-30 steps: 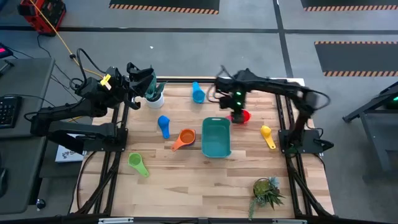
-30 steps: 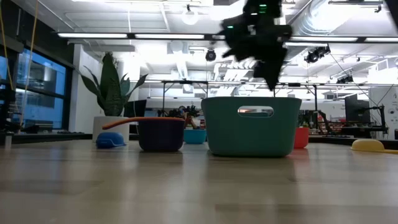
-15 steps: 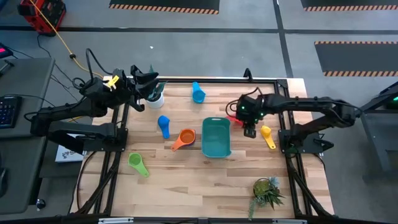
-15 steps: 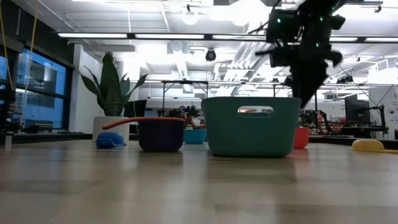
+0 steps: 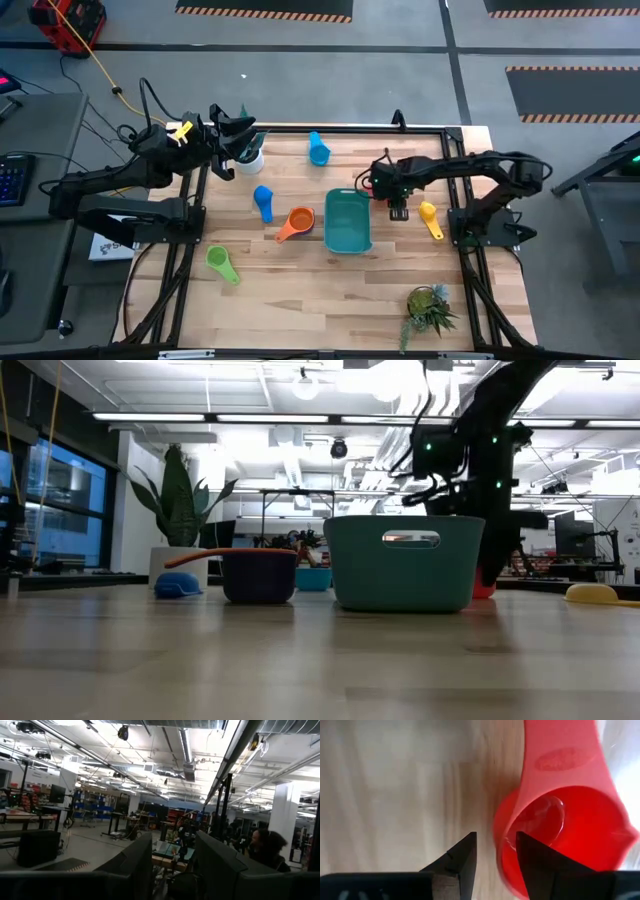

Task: Nest measuring cups in basket
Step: Stack the red measuring cup on top of the orange measuring cup

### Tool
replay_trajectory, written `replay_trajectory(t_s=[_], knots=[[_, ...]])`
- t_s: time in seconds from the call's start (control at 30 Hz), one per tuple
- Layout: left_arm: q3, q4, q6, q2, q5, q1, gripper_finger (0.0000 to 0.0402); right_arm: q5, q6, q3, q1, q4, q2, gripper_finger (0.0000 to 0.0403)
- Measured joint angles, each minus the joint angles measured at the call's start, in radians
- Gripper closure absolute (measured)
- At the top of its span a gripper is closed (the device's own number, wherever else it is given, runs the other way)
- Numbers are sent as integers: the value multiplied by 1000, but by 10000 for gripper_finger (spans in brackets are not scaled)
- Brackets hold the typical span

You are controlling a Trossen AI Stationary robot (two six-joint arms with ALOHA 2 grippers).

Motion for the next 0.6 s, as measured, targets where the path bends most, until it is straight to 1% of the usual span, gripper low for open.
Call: replay_trajectory(t_s=[0.07,0.1,0.23,0.27,0.37,0.47,0.53,0.6], knots=[[0,0,0,0,0,0,259,23,-18,0,0,3,17,286],[0,0,0,0,0,0,259,32,-28,0,0,4,22,298],[0,0,0,0,0,0,259,64,-35,0,-1,3,15,383],[0,0,0,0,0,0,259,71,-37,0,-3,-1,4,391],[0,0,1,0,0,0,259,127,-33,0,-11,-21,-50,389],[0,0,1,0,-1,0,259,196,-40,1,-35,-58,-145,398],[0,0,1,0,-2,0,259,206,-41,17,-50,-79,-207,397],[0,0,1,0,-3,0,259,205,-65,65,-53,-78,-250,399]])
